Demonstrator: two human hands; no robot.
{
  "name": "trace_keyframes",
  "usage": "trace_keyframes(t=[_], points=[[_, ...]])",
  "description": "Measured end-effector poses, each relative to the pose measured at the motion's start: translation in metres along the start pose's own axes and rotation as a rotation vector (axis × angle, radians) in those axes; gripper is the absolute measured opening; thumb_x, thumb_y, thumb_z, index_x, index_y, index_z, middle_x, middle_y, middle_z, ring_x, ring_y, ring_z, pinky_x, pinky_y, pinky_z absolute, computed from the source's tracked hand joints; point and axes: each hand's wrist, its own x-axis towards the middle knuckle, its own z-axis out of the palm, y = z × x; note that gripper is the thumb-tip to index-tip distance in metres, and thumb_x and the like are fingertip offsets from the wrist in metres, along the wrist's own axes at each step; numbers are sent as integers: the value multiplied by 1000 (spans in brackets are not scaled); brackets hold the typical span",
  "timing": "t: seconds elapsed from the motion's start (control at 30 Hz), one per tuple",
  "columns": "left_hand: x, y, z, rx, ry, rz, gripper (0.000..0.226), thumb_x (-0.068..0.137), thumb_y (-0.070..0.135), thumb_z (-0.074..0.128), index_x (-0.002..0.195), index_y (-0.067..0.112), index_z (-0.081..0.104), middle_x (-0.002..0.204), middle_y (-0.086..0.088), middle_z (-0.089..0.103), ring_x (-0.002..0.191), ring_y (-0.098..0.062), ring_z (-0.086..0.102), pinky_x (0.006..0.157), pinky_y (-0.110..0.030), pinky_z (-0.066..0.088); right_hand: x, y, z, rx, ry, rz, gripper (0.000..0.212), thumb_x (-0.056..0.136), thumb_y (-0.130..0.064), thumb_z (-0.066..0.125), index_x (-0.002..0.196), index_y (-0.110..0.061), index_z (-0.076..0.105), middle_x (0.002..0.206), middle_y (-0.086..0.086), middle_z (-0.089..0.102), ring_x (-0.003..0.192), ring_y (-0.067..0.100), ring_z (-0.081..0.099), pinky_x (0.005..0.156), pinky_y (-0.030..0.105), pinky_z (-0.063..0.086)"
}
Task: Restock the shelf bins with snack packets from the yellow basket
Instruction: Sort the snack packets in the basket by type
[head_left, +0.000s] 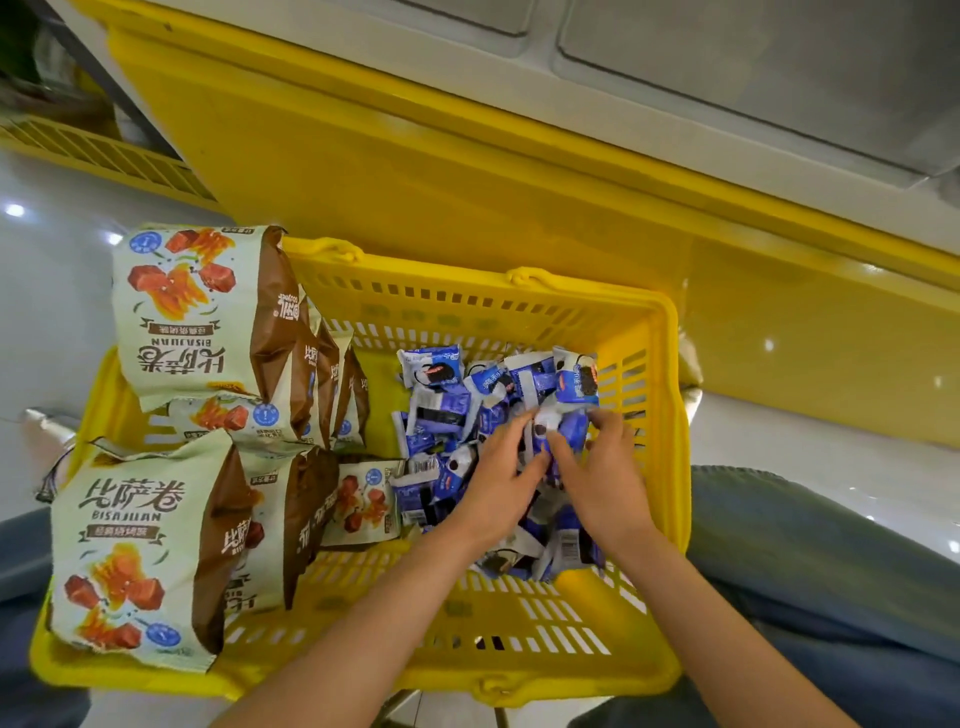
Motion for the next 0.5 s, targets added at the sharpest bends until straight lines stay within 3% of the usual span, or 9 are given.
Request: trace_keyframes(t=[0.07, 0.13, 0.27, 0.37, 0.5], points=[[6, -6, 1, 297, -35, -30, 56, 97, 31, 45, 146, 23, 20, 149, -2, 23, 139, -18, 18, 114, -35, 20, 3, 3, 1, -212, -65, -21, 49, 91, -15, 58, 132, -5, 34, 134, 12, 37, 121, 25, 44, 92, 27, 42], [6, -8, -4, 395, -18, -7, 60, 95, 34, 48, 146, 19, 20, 147, -3, 25, 138, -19, 18, 114, -38, 19, 3, 1, 6, -409, -70, -122, 58, 87, -4, 57, 138, -4, 29, 141, 14, 32, 133, 26, 32, 109, 29, 31], [6, -7, -33, 359, 342, 151, 49, 92, 26, 53, 137, 21, 36, 136, 3, 39, 130, -12, 32, 111, -32, 25, 11, -10, 13, -499, 38, -382, 60, 80, 9, 55, 137, 0, 38, 143, 18, 37, 139, 32, 27, 115, 37, 19], [26, -11, -68, 256, 528, -8, 46, 91, 18, 54, 135, 16, 38, 136, -2, 40, 126, -20, 41, 109, -36, 32, 30, -16, 18, -526, 29, -362, 54, 92, -11, 51, 141, -2, 31, 148, 17, 30, 142, 32, 18, 117, 41, 15], [61, -19, -100, 147, 547, -269, 59, 92, 23, 56, 141, 9, 28, 143, -13, 34, 131, -29, 35, 108, -39, 31, 59, -14, 21, -527, -96, -200, 58, 97, -32, 42, 146, -12, 18, 154, 8, 18, 144, 25, 7, 116, 41, 13]])
